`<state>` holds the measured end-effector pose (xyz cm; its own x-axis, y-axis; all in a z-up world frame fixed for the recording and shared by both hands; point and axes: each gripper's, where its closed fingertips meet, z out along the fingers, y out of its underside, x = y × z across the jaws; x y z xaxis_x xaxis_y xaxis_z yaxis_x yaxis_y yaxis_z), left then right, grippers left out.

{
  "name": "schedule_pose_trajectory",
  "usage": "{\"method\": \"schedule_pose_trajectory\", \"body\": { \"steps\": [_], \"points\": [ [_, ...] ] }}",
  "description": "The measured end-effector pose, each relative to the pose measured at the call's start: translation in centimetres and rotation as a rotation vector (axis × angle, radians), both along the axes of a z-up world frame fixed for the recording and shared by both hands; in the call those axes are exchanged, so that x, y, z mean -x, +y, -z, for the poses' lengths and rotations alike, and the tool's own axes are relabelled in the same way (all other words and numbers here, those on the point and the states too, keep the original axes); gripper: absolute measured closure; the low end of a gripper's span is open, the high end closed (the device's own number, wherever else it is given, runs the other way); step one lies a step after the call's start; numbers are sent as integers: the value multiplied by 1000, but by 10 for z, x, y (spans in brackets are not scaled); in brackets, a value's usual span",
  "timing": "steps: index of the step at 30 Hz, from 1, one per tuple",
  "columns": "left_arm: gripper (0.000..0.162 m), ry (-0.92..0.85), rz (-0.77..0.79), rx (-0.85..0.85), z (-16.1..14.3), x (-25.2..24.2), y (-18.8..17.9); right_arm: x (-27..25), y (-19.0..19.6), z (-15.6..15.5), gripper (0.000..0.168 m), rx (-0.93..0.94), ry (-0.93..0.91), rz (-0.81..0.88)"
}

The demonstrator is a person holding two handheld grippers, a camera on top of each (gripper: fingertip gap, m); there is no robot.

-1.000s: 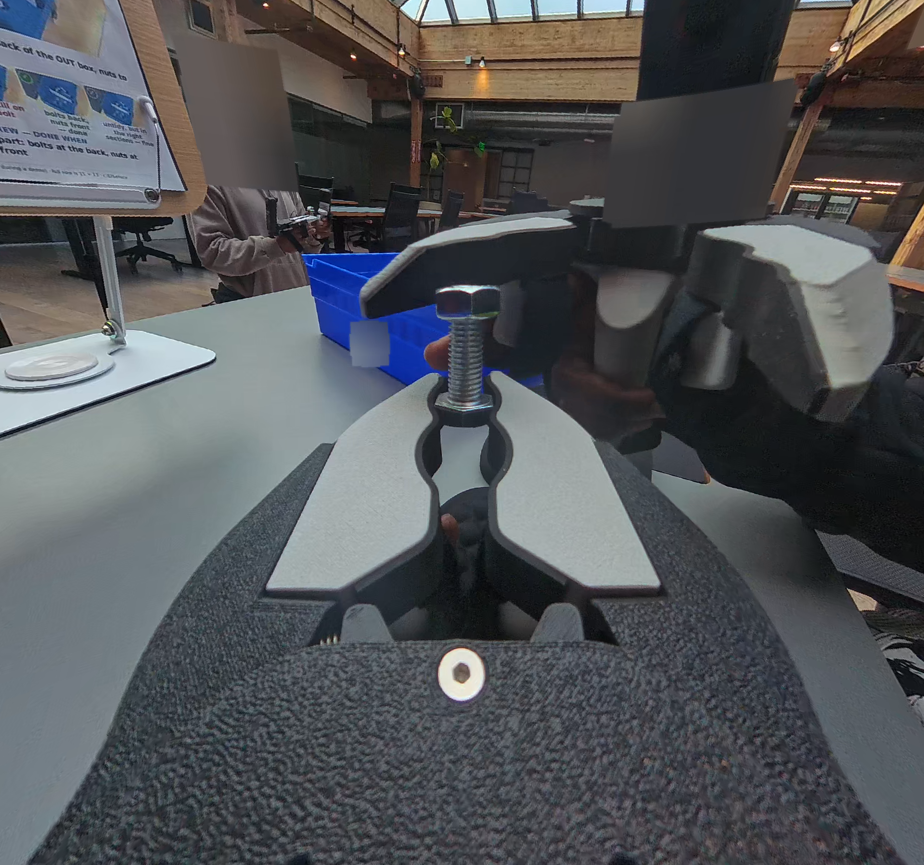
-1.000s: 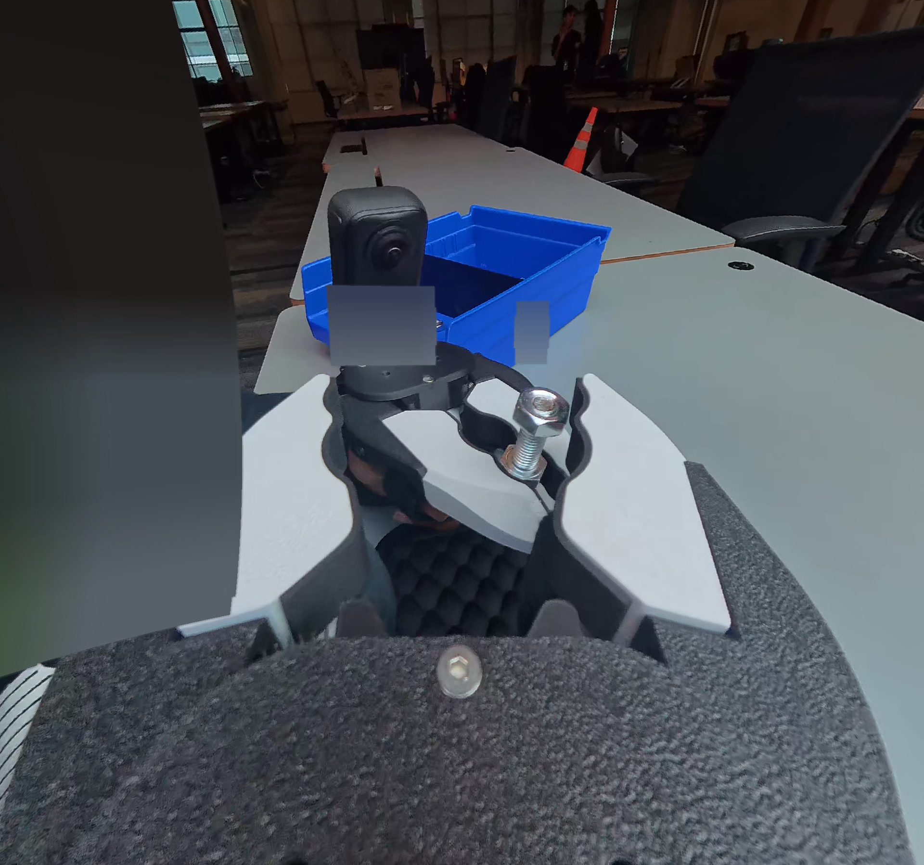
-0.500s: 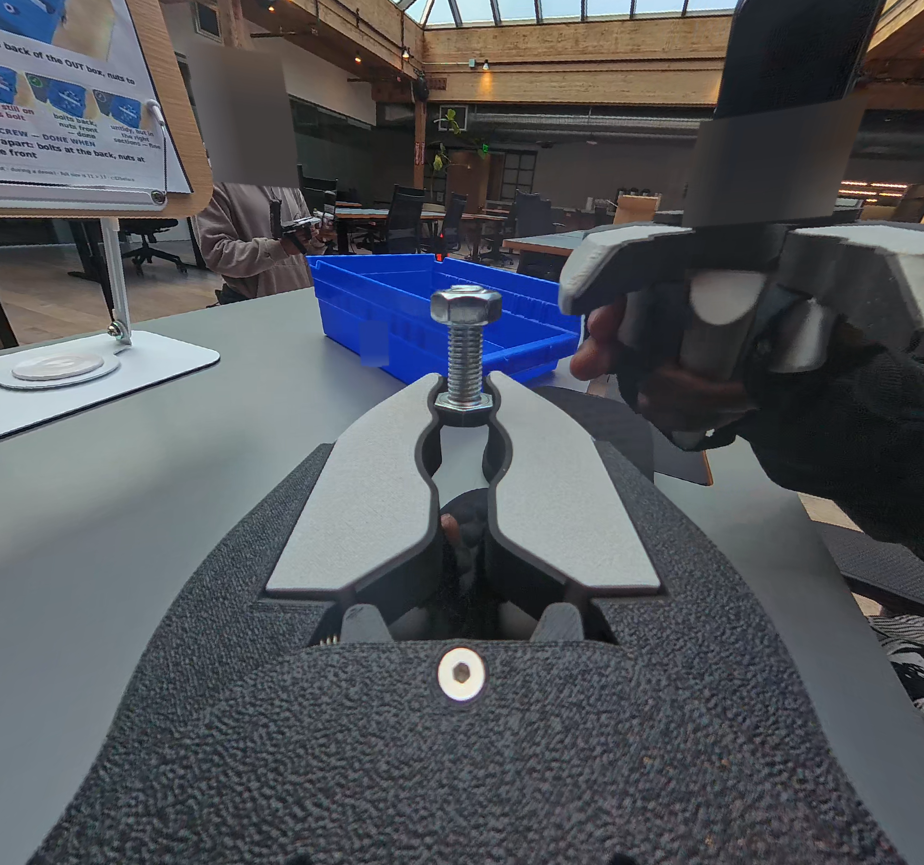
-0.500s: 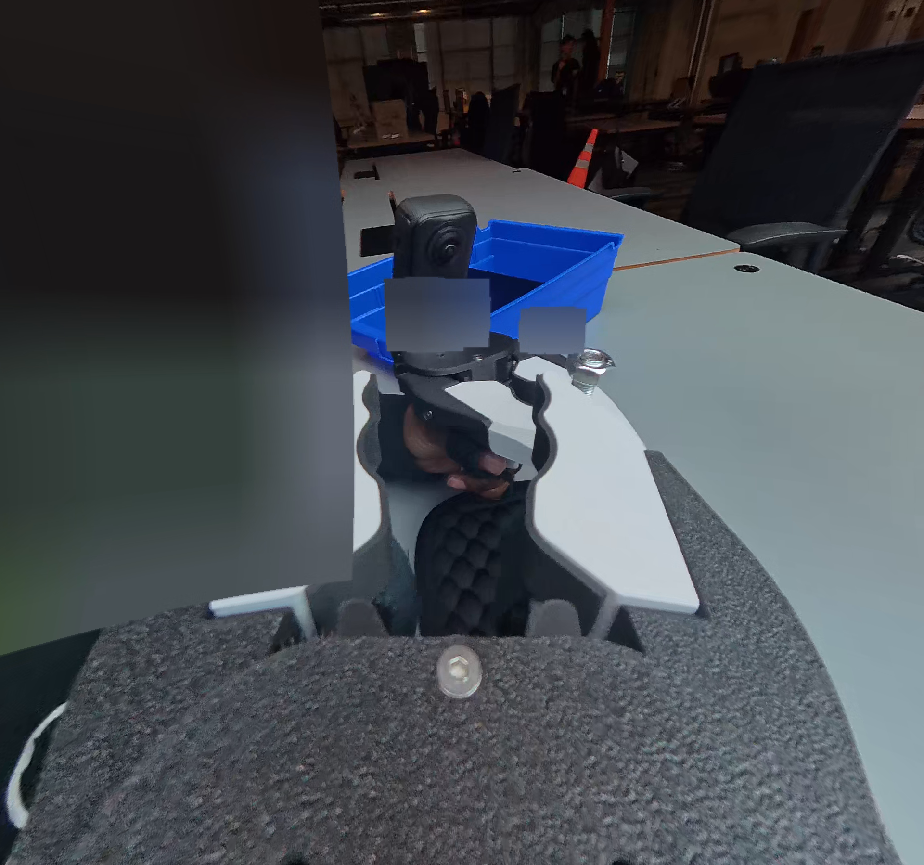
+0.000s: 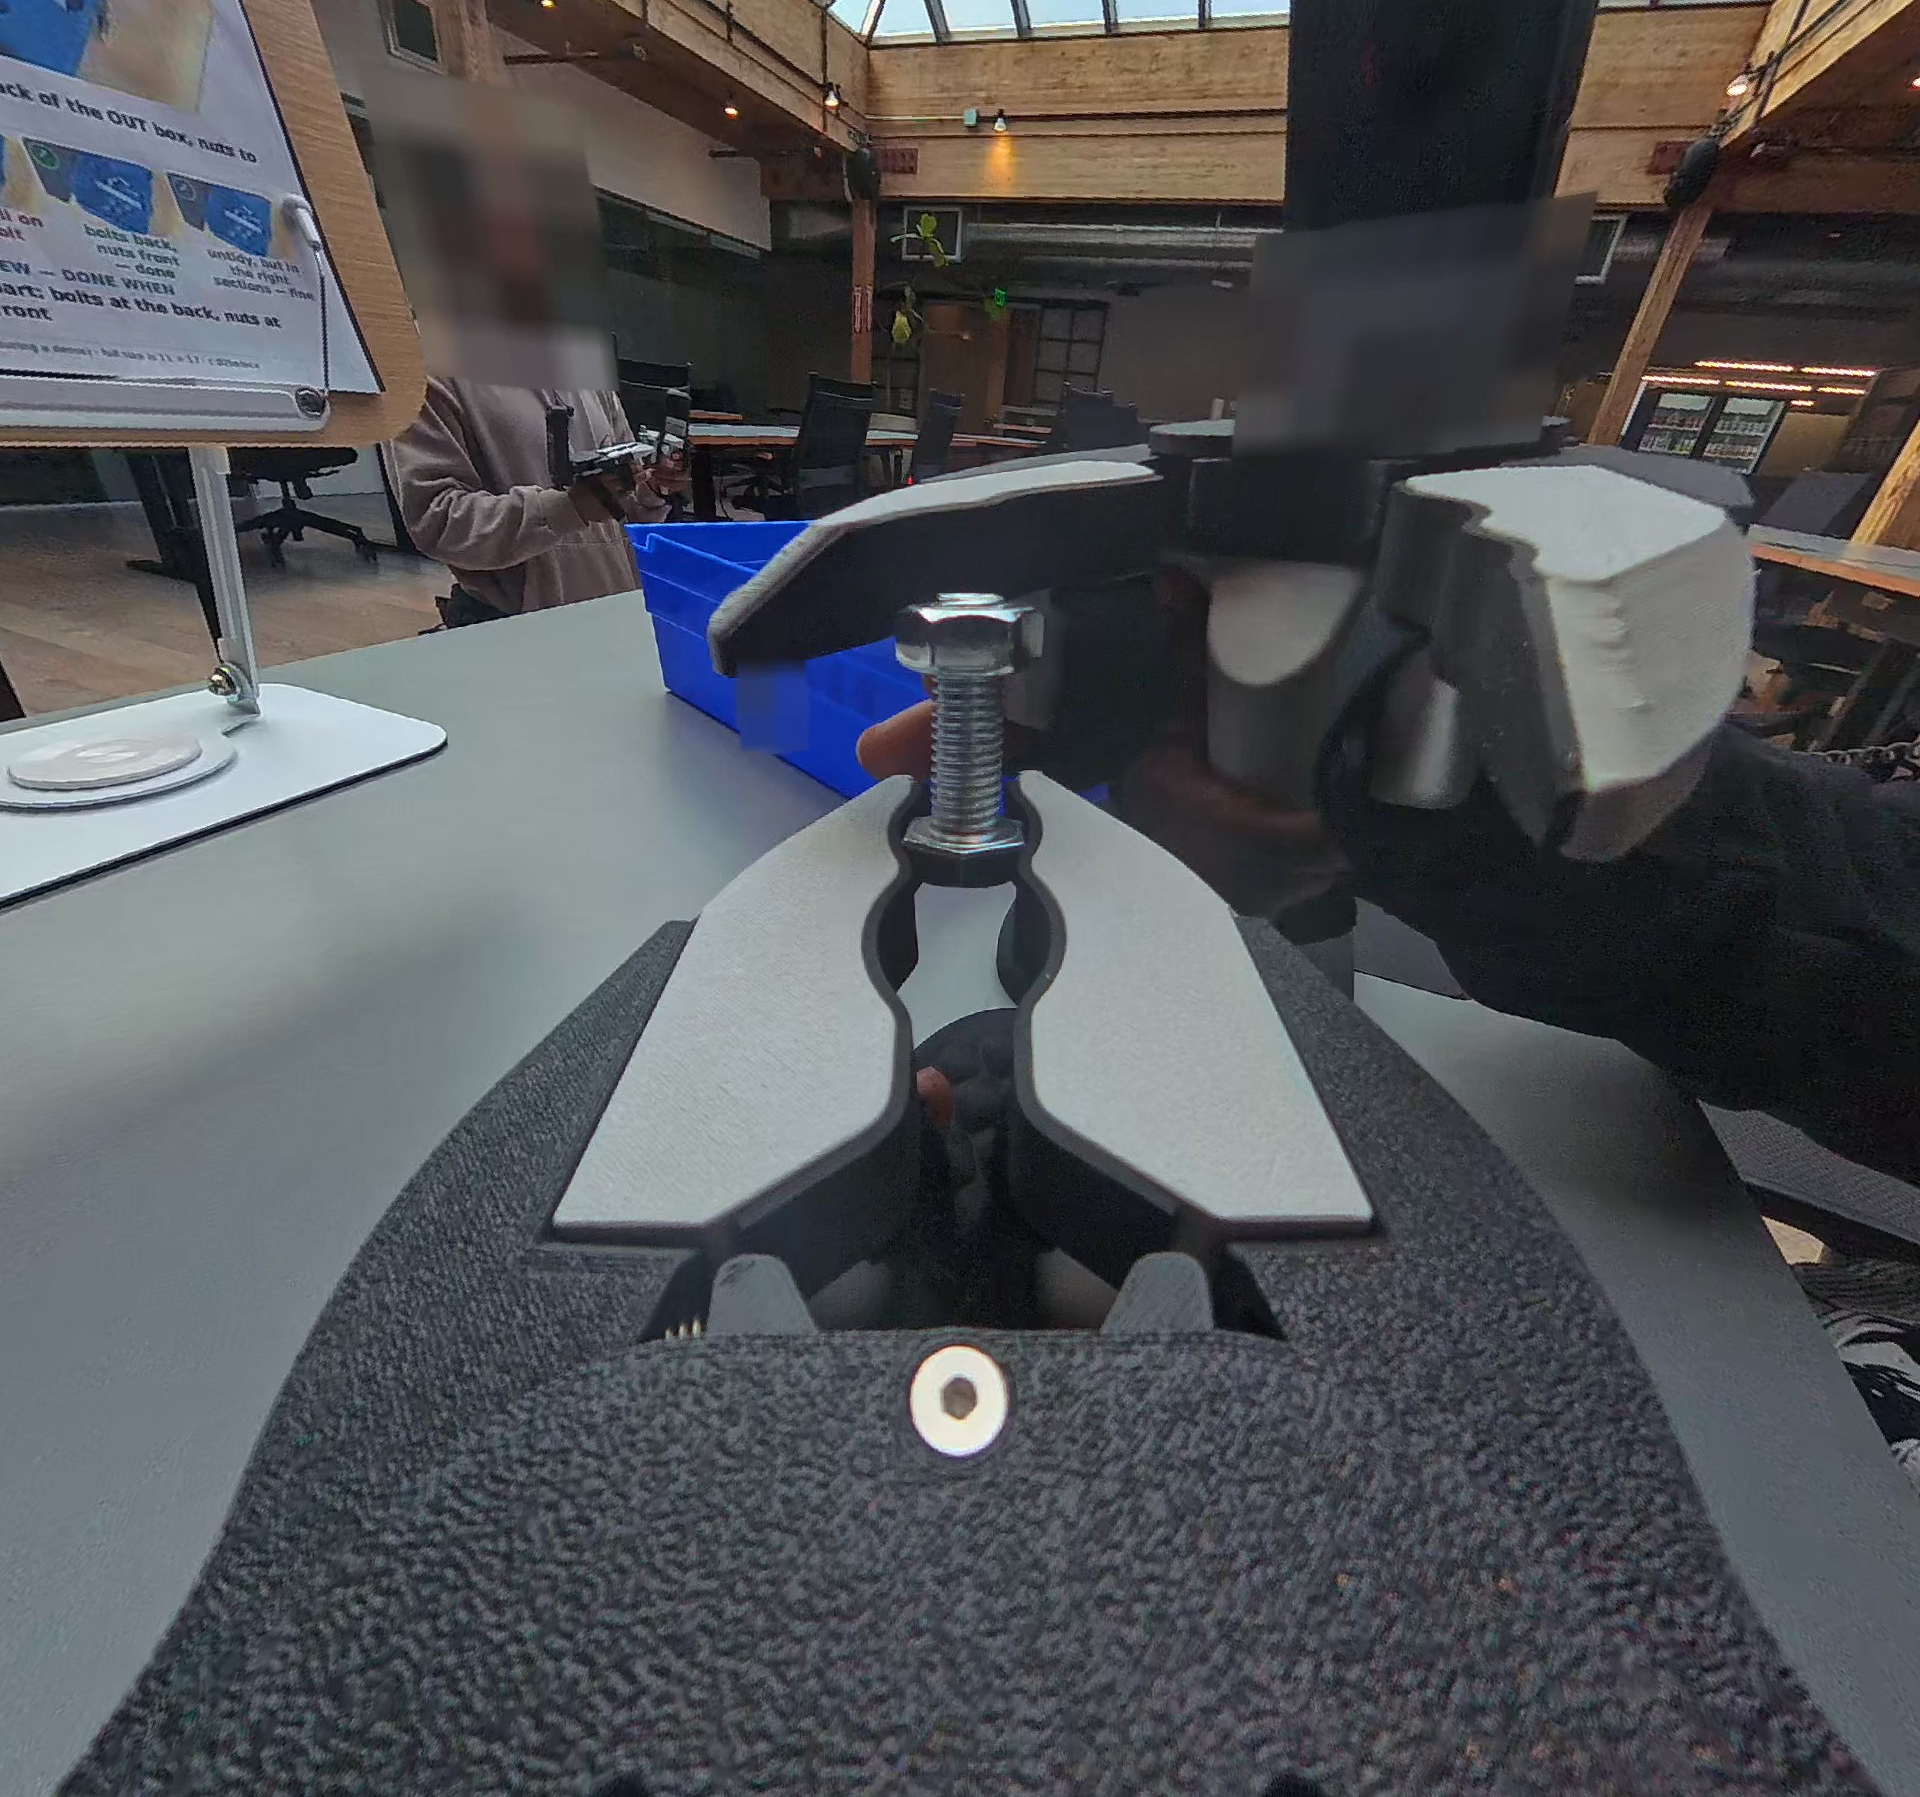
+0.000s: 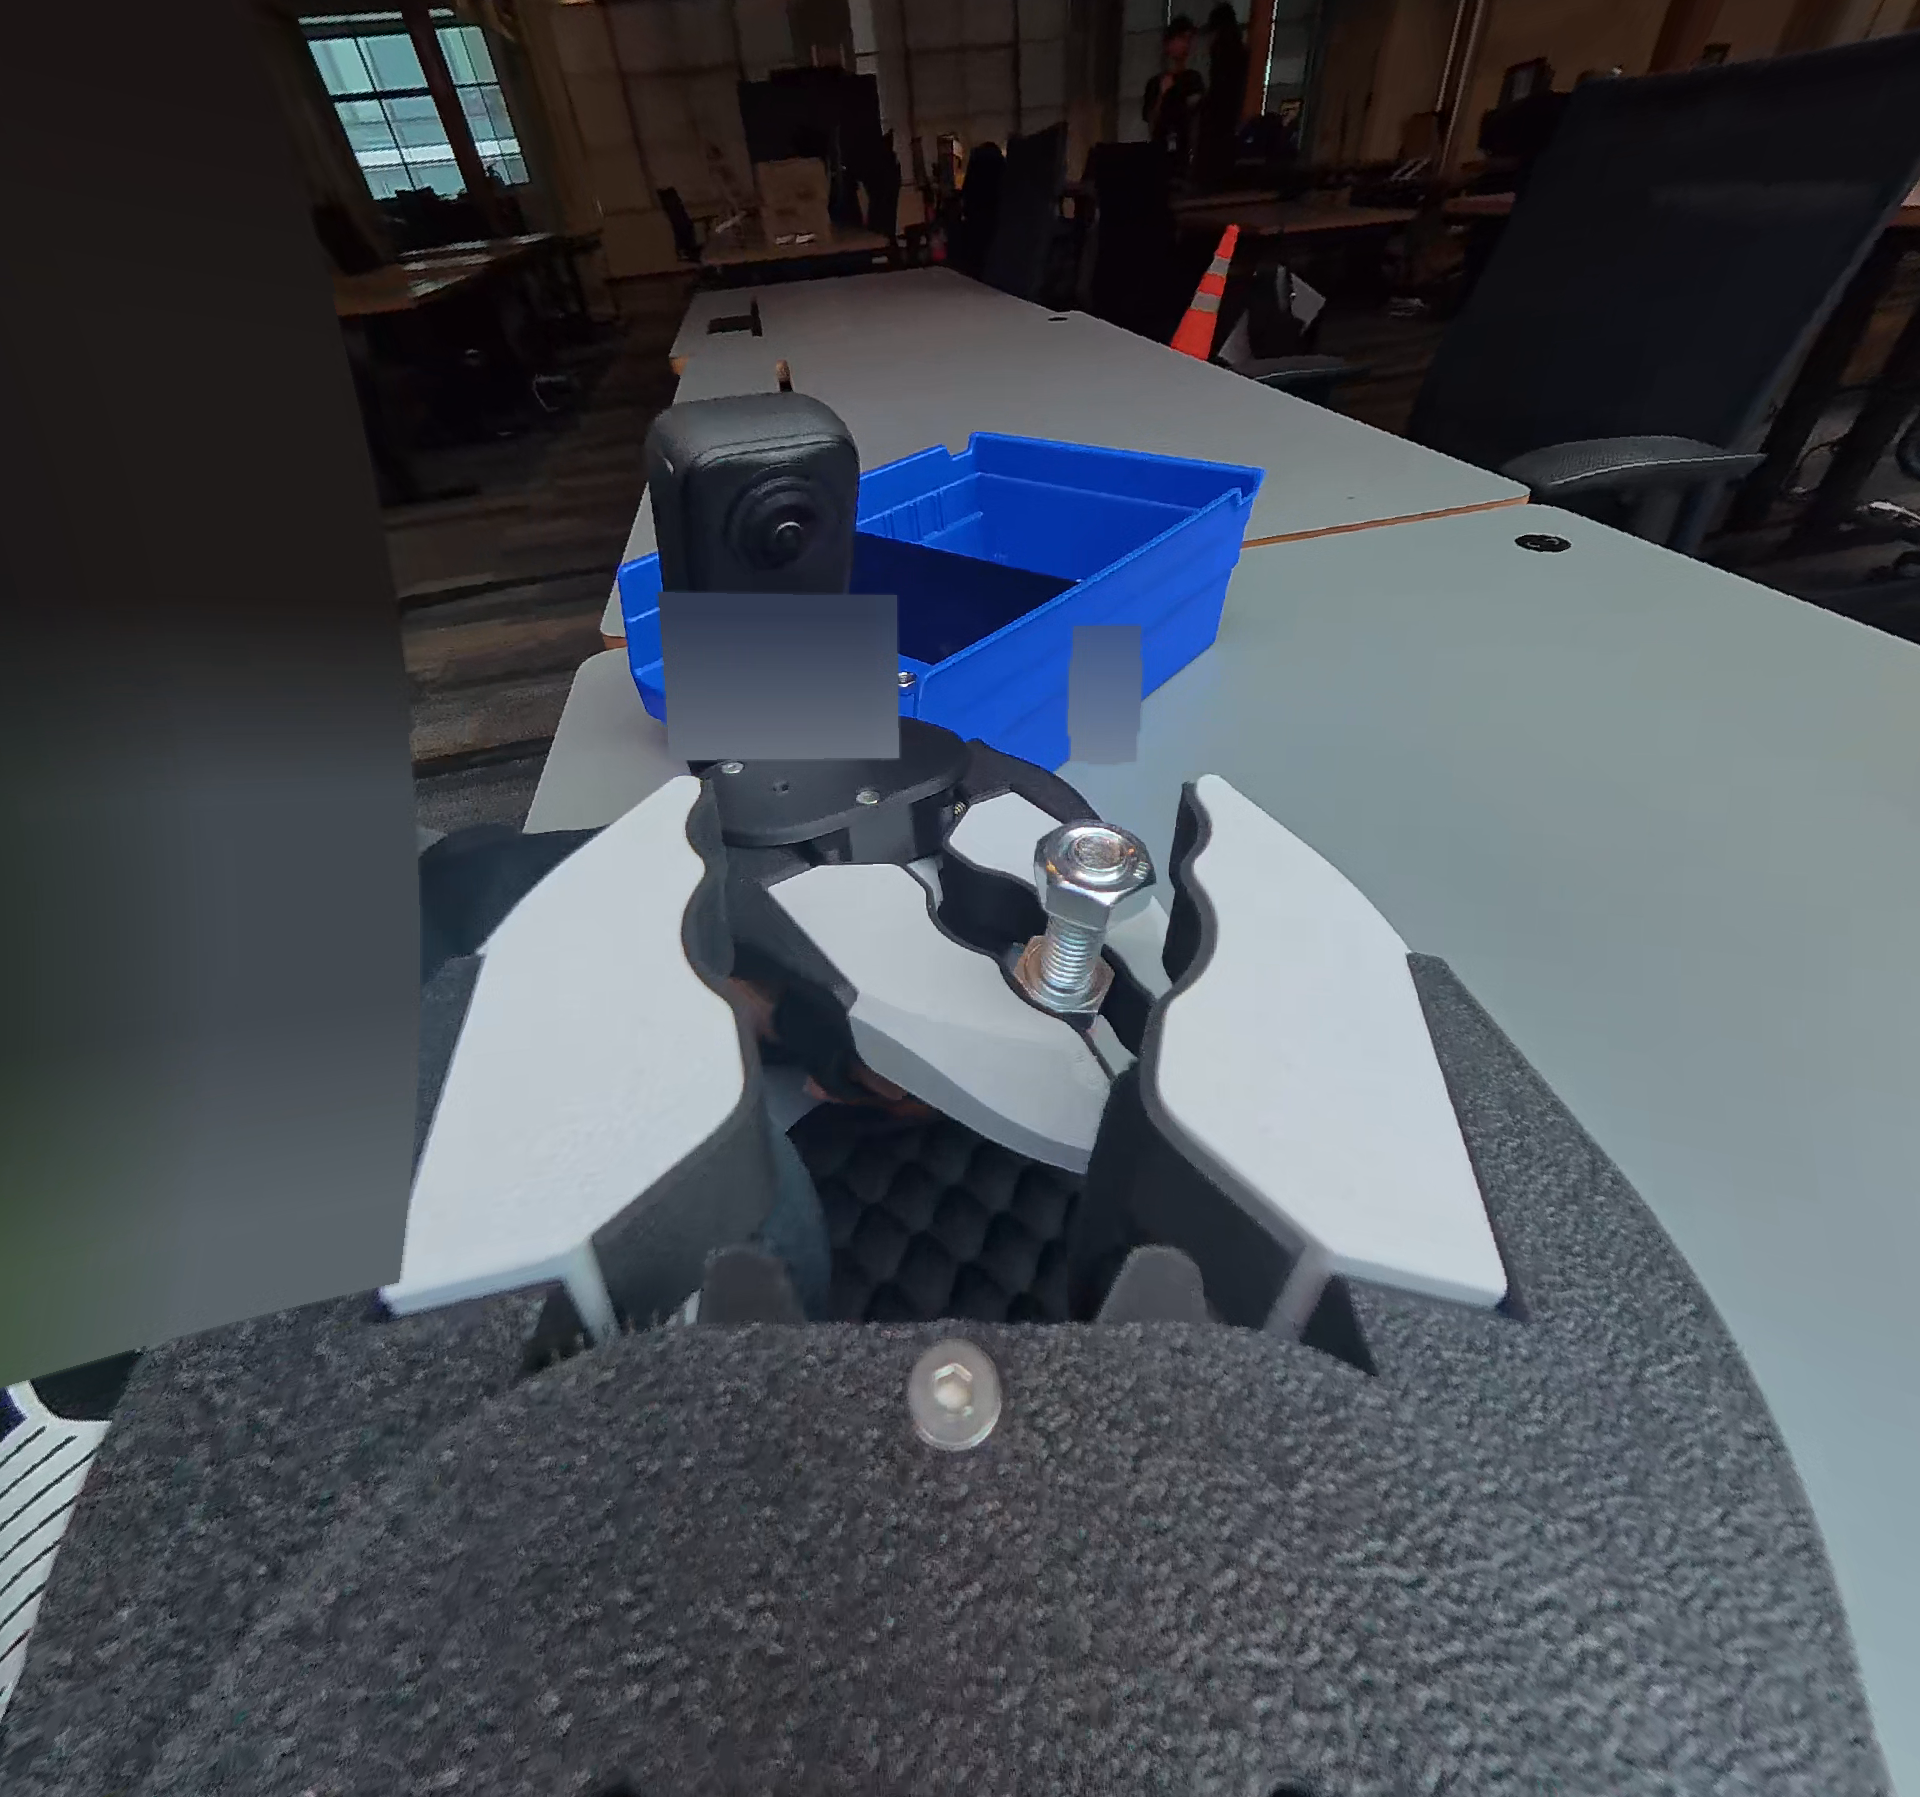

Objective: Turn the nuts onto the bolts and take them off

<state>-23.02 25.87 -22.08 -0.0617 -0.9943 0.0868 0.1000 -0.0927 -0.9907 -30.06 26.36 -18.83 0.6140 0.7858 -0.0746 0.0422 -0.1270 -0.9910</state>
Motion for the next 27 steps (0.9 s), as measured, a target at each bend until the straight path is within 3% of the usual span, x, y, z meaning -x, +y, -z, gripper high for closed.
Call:
{"method": "schedule_pose_trajectory", "body": {
  "steps": [10,15,19,27],
  "points": [
    [148,-5,-9,2,-1,1,1,-11,-24,-1,87,10,16,41],
    [149,-4,-9,3,-1,1,1,-10,-43,-3,105,4,17,7],
    [149,-4,-7,2,-1,1,1,-20,-29,-2,98,-23,-8,75],
    [149,0,1,-5,0,0,-1,-7,-1,2,88,-11,-15,39]
  ]
}}
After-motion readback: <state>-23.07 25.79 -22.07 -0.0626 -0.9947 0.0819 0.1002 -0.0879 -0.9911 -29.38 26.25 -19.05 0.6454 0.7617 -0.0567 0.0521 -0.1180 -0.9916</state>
